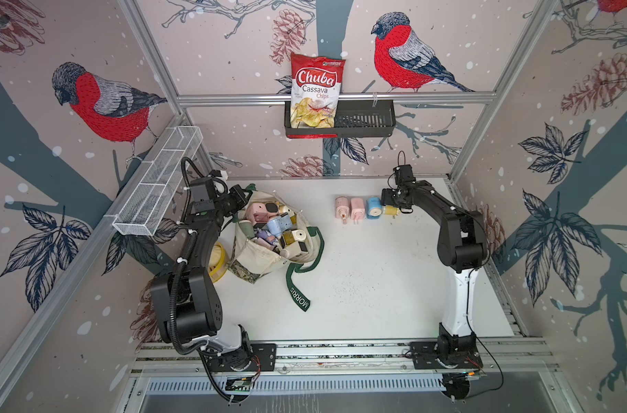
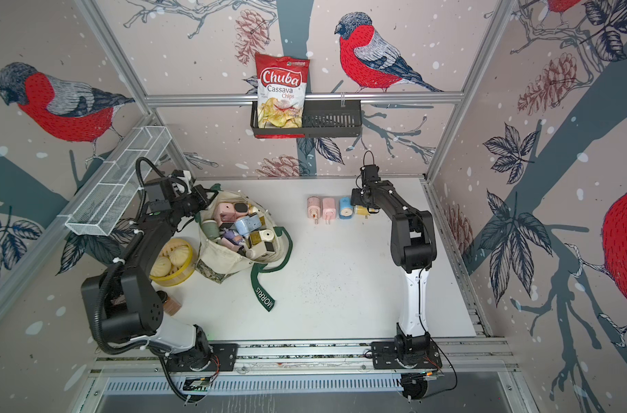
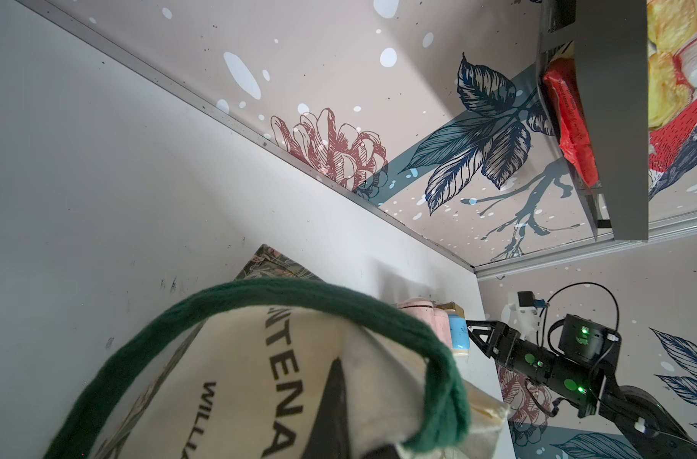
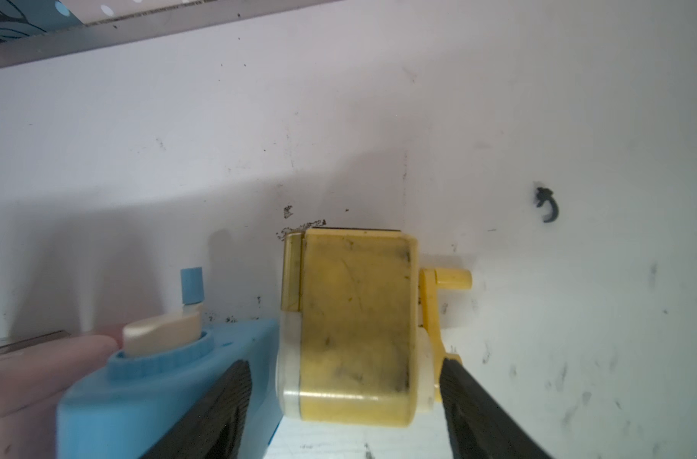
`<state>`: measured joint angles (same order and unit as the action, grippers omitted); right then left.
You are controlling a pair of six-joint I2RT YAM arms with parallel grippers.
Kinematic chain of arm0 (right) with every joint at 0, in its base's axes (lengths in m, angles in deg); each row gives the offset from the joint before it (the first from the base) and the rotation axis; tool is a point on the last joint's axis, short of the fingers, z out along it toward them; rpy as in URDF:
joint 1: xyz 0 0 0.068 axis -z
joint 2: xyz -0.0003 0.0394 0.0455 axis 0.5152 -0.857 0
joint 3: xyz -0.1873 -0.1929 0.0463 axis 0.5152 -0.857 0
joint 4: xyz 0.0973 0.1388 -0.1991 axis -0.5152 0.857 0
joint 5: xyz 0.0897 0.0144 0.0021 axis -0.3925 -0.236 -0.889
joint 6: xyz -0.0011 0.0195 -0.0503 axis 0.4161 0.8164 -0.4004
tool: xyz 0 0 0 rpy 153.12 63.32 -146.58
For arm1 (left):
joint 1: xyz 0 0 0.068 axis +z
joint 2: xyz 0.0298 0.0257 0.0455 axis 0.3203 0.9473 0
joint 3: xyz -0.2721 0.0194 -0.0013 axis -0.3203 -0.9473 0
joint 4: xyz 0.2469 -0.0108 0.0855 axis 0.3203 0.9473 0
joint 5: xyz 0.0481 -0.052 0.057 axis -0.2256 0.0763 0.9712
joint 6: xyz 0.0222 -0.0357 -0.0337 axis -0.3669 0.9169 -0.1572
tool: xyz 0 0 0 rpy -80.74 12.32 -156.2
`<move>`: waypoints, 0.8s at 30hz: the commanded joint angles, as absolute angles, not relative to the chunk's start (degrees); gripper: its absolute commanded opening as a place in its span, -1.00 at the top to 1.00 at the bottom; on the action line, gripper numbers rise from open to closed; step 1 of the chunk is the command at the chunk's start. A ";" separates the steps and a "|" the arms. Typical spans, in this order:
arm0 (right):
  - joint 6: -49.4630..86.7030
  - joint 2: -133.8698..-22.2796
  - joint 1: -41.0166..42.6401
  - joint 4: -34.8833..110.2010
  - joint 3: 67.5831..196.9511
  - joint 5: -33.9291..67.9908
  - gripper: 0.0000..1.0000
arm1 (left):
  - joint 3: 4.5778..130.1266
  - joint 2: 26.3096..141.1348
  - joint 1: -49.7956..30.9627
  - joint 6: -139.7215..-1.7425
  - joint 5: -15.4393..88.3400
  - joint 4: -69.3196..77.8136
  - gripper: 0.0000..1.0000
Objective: Take out the pencil sharpeners from the tote bags
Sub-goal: Place the pencil sharpener at the center of the board, then adjust the canvas bag at the center of the board.
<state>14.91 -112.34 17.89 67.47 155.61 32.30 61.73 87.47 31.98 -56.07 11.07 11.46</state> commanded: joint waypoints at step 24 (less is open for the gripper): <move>7.66 -102.19 -13.18 51.29 149.97 17.61 -0.69 | 62.21 87.13 31.95 -55.92 8.07 3.87 1.00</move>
<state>8.98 -99.38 -11.88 50.77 147.00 18.57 61.73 87.51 31.98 -56.12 11.12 11.39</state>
